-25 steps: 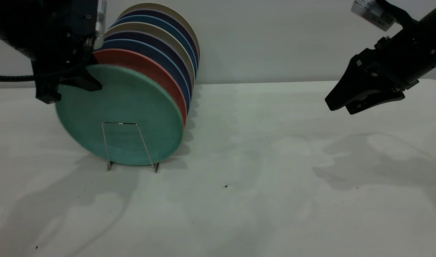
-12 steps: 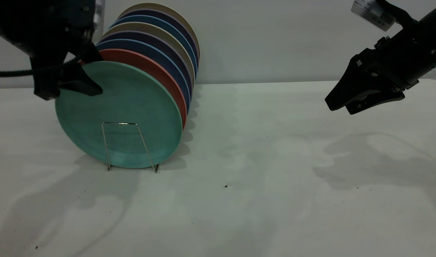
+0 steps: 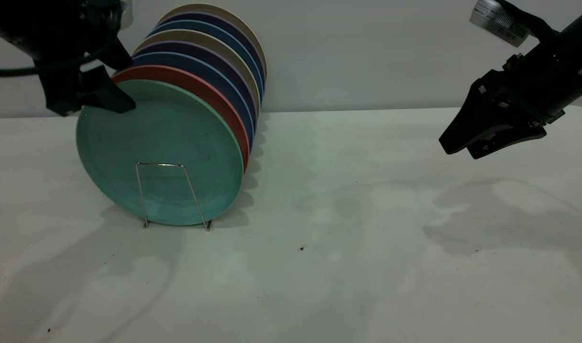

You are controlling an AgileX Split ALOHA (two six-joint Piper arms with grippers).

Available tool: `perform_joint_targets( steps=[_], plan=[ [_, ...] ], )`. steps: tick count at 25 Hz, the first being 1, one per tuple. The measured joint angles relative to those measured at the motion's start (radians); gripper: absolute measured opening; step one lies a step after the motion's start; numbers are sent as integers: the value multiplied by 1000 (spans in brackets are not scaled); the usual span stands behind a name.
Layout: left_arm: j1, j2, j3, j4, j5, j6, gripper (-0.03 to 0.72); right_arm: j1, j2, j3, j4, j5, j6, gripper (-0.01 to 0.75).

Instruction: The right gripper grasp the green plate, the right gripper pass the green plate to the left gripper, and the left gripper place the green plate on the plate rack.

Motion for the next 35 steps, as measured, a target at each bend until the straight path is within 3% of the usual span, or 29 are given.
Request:
perform_joint_targets(
  steps=[7, 11, 15, 19, 23, 26, 31, 35],
  plan=[
    [0, -124, 0, 0, 34, -89, 606, 0, 0, 0, -1, 0, 1, 559],
    [0, -185, 0, -30, 71, -326, 572, 0, 0, -6, -37, 5, 22, 558],
    [6, -194, 0, -18, 111, -673, 554, 3, -12, -79, -244, 49, 233, 549],
    [46, -194, 0, 99, 187, -1044, 553, 32, -80, -177, -643, 118, 591, 546],
    [88, -203, -8, 277, 316, -1432, 553, 96, -187, -226, -995, 225, 897, 546],
    [96, -239, -44, 418, 448, -1621, 553, 148, -275, -227, -1132, 325, 1012, 546],
    [96, -385, -70, 483, 682, -1706, 553, 208, -418, -210, -1164, 408, 1072, 546],
    [96, -554, -4, 490, 768, -1711, 553, 258, -594, -82, -1114, 414, 1082, 546]
  ],
)
